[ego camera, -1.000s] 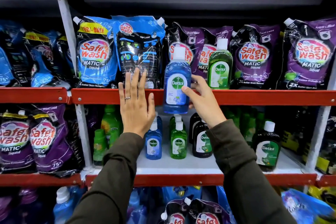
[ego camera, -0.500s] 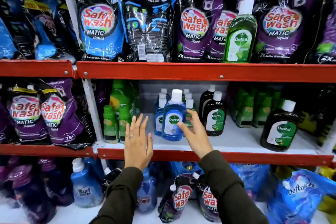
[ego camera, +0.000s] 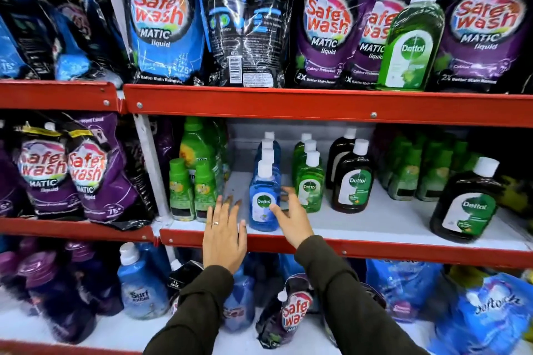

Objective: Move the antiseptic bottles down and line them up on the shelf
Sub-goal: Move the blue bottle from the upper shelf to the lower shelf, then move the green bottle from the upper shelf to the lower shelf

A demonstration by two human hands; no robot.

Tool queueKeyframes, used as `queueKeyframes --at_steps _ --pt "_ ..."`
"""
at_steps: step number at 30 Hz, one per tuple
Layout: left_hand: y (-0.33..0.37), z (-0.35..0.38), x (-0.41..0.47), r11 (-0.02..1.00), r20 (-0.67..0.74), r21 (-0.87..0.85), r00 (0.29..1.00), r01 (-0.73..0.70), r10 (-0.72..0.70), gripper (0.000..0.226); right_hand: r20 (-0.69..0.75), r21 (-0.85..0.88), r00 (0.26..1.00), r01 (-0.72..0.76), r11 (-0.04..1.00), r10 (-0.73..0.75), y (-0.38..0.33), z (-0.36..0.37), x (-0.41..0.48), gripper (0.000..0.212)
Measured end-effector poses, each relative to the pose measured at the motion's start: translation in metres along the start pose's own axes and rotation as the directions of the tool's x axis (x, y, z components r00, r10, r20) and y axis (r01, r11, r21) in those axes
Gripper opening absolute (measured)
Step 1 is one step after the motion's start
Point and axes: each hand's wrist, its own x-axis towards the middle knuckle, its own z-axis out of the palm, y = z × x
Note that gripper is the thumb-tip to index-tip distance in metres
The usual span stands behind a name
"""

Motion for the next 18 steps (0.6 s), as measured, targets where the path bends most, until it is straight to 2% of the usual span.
queueKeyframes --at_steps 8,12,16,18 --pt "-0.001 0.003 0.000 1.000 -0.055 -0.008 0.998 -0.025 0.024 0.054 0.023 0.016 0.999 0.023 1.000 -0.023 0.014 0.005 0.001 0.049" --pt "-0.002 0.004 -0.001 1.000 -0.048 -0.017 0.999 -0.013 0.012 0.055 0.033 0.018 0.999 0.015 1.000 -0.016 0.015 0.003 -0.001 0.045" --pt "0.000 0.003 -0.002 0.999 -0.039 -0.047 0.999 0.004 -0.005 0.058 -0.025 -0.072 0.998 0.061 0.996 -0.063 0.015 -0.004 -0.012 0.052" --pt "0.003 0.000 -0.003 0.993 -0.041 -0.118 0.999 0.028 -0.033 0.062 -0.080 -0.158 0.989 0.113 0.981 -0.127 0.015 -0.012 -0.020 0.051"
